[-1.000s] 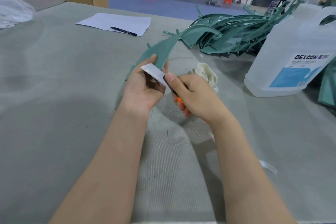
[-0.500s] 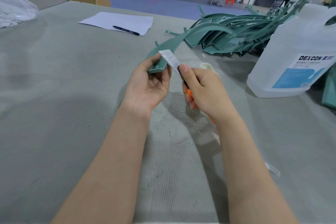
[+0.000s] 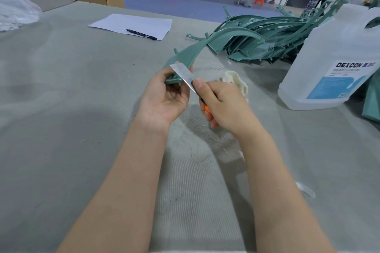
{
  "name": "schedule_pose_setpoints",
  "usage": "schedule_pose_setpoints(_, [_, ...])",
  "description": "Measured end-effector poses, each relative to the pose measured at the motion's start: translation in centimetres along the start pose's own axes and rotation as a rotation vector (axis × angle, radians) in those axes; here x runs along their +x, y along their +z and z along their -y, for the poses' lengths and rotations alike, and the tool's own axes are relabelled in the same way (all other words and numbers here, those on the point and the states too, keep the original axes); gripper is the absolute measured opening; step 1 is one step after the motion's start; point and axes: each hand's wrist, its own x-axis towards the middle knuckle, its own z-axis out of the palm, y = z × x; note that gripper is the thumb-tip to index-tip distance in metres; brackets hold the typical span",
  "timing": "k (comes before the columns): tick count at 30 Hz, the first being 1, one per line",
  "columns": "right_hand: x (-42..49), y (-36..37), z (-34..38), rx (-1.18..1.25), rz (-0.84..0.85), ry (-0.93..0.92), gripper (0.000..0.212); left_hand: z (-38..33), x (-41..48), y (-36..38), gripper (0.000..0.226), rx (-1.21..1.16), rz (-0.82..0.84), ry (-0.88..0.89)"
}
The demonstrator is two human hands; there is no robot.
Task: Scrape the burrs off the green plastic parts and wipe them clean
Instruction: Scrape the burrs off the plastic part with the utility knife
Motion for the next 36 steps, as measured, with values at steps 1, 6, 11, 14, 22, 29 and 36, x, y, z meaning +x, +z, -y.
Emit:
schedule_pose_setpoints(1, [0.0, 0.0, 0.0, 0.008, 0.009, 0.003, 0.053, 0.0, 0.0, 0.0, 0.008, -0.002, 0.001, -0.002])
schedule_pose_setpoints(6, [-0.2, -0.3, 0.0, 0.048, 0.002, 0.025, 0.053, 0.0, 0.2, 0.0, 0.013, 0.013, -0.024, 0.013])
schedule_pose_setpoints(11, [0.1, -0.8, -0.3, 0.054, -0.142, 0.033, 0.055, 0.0, -0.4, 0.2, 0.014, 0.048, -0.012, -0.048])
schedule_pose_setpoints(14, [0.2, -0.8, -0.5, 0.022, -0.16, 0.034, 0.056, 0.0, -0.5, 0.2, 0.023, 0.048, 0.003, -0.076])
schedule_pose_setpoints(22, [0.1, -0.1, -0.1, -0.019, -0.047, 0.005, 0.053, 0.0, 0.4, -0.1, 0.017, 0.056, -0.059, -0.021])
schedule_pose_setpoints(29, [-0.1, 0.1, 0.0, 0.032, 0.019, 0.006, 0.051, 0.0, 0.5, -0.2, 0.01, 0.066, -0.063, -0.012])
schedule_pose_setpoints(36, [0.0, -0.7, -0.2, 0.07, -0.099, 0.007, 0.056, -0.1, 0.1, 0.0, 0.008, 0.059, -0.041, -0.035])
